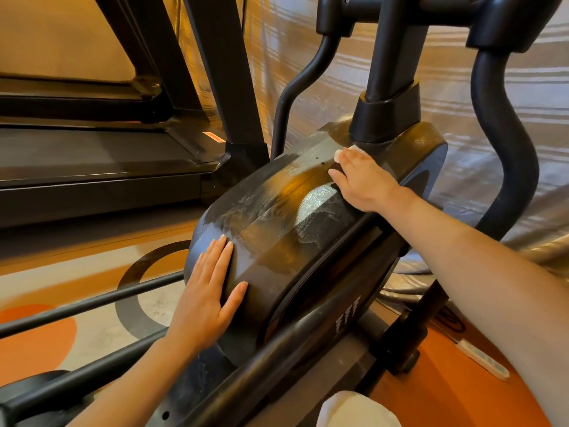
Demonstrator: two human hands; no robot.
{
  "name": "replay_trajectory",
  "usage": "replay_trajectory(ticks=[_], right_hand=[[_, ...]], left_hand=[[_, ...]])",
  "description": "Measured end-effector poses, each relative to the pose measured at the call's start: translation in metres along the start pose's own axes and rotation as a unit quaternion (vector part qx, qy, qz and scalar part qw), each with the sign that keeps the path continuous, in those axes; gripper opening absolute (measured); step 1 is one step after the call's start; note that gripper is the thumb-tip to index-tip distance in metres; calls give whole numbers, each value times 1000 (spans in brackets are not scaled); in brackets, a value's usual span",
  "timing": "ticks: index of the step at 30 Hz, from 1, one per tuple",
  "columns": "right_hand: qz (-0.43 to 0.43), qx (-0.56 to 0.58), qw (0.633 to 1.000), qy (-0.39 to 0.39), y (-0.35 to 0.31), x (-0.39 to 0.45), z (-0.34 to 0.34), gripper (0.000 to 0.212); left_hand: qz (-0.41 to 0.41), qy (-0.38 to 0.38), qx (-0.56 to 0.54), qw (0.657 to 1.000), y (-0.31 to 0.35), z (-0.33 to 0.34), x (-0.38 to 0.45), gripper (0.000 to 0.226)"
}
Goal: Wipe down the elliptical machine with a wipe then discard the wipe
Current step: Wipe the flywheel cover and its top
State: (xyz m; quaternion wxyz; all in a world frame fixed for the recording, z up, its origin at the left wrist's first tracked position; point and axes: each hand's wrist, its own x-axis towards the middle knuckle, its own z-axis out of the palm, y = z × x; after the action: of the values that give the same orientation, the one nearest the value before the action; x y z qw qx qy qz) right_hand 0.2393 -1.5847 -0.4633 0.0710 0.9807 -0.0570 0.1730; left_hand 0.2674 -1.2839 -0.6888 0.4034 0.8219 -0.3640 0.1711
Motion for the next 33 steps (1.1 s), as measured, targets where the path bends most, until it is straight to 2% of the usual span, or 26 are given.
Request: replay_trajectory(ticks=[6,8,12,14,16,19,21,23,28,30,33], right_hand=[[-141,37,985,-91,-16,-22,-2,49],[-123,36,987,-95,-3,-15,-5,48],[1,15,997,-73,17,15,-15,42],[13,1,996,-87,11,23,-14,43],[-20,7,994,-109,-3,17,-10,50],[-130,29,979,-153,-19,1,-1,50],[-156,34,971,-177,-16,3,-3,51],[-126,26,975,-181,-5,18,-7,51],[5,-20,995,-93,9,49,-9,30],[-30,-35,994,-97,-14,42,-6,29],[-157,2,977,-147,-48,23,3,32]], left_hand=[[13,17,0,1000,-1,4,1,75],[13,19,-4,1000,-2,4,0,73],[15,18,0,1000,-1,3,0,71],[13,19,5,1000,-1,3,0,71],[16,24,6,1000,-2,4,0,71],[21,38,-5,999,-3,7,1,71],[24,46,-14,999,-2,7,1,69],[26,45,-18,999,-1,6,2,67],[27,45,-15,999,-3,6,1,67],[25,49,-18,998,-4,7,1,67],[25,50,-21,998,-3,8,1,67]])
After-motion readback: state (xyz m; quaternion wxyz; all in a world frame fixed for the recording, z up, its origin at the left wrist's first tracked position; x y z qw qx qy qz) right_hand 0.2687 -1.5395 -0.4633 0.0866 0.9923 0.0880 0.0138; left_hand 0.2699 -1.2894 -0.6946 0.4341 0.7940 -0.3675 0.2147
